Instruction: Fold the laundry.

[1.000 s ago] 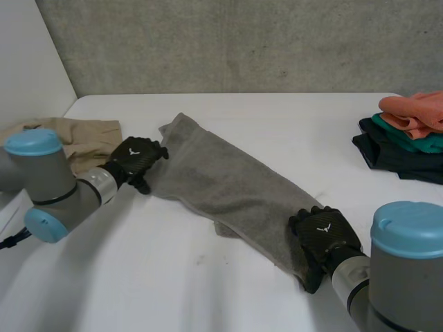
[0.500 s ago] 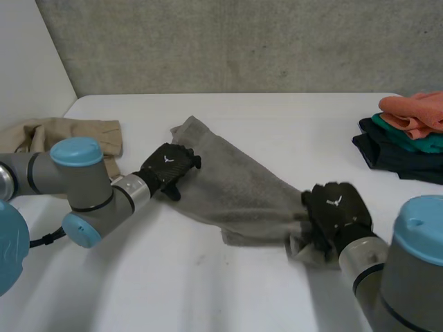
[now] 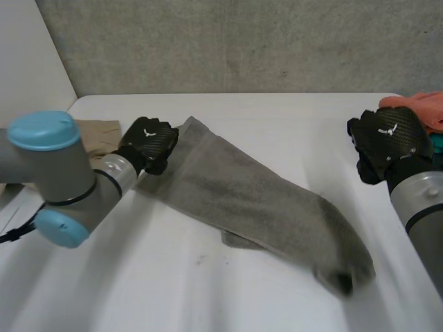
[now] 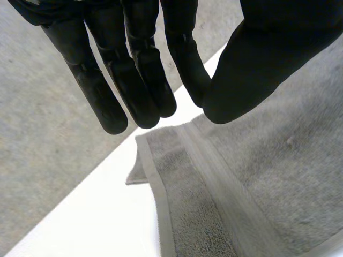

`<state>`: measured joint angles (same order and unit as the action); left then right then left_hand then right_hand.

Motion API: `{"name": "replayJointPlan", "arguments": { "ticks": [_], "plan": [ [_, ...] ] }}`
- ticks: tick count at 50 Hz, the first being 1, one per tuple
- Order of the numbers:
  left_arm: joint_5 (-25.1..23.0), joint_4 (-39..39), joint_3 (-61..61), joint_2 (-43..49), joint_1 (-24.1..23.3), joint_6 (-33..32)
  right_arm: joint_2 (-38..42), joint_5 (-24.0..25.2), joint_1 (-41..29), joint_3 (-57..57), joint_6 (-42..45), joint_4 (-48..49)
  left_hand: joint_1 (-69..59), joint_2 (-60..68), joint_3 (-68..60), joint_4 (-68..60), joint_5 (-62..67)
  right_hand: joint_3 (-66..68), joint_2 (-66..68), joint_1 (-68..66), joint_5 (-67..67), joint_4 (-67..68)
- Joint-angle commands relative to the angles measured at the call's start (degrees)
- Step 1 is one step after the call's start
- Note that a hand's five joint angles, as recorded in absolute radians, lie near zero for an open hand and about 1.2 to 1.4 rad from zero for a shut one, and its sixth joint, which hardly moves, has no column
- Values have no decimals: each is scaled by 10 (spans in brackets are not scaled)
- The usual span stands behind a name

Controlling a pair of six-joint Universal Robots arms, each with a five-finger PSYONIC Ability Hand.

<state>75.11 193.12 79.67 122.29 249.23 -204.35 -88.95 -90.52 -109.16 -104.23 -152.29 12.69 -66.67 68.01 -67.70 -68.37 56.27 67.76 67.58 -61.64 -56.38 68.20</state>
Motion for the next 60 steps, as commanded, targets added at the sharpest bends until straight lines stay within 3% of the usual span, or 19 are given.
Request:
{"name": "replayJointPlan", "arguments": {
  "ticks": [1,10,16,24,31,47,49,50,51,60],
  "plan": [
    [2,-3,121,-101,3,2,0,34,16,45,2,-53,501,-514,511,518,-497,122,124,-184,-136,118],
    [3,1,190,-100,8,4,4,33,10,54,-4,-66,511,-524,521,528,-507,122,124,-184,-136,118],
    [3,21,179,-63,11,0,10,30,4,9,-40,-158,502,-516,513,519,-498,-273,-272,212,260,-278],
    [4,36,156,-55,10,4,17,34,-7,-113,-119,-140,491,-504,501,508,-487,-368,-366,307,354,-373],
    [4,36,145,-57,1,5,40,33,-7,-167,-118,-74,489,-502,499,506,-485,-363,-361,302,349,-368],
    [5,36,152,-57,-6,6,129,5,-7,-166,-72,1,491,-504,501,508,-487,-309,-308,248,296,-314],
    [5,36,152,-57,-5,6,132,-4,-7,-166,-64,10,490,-504,501,508,-487,-237,-236,176,224,-242],
    [5,36,151,-57,-5,6,131,-12,-5,-166,-56,22,489,-502,499,506,-485,-29,-27,-32,15,-33],
    [5,36,152,-58,-5,6,130,-18,-4,-165,-52,28,489,-502,499,506,-485,97,98,-158,-110,92],
    [5,35,150,-63,-7,41,57,-33,-13,-118,7,46,494,-507,504,511,-490,122,124,-184,-136,118]
  ]
}}
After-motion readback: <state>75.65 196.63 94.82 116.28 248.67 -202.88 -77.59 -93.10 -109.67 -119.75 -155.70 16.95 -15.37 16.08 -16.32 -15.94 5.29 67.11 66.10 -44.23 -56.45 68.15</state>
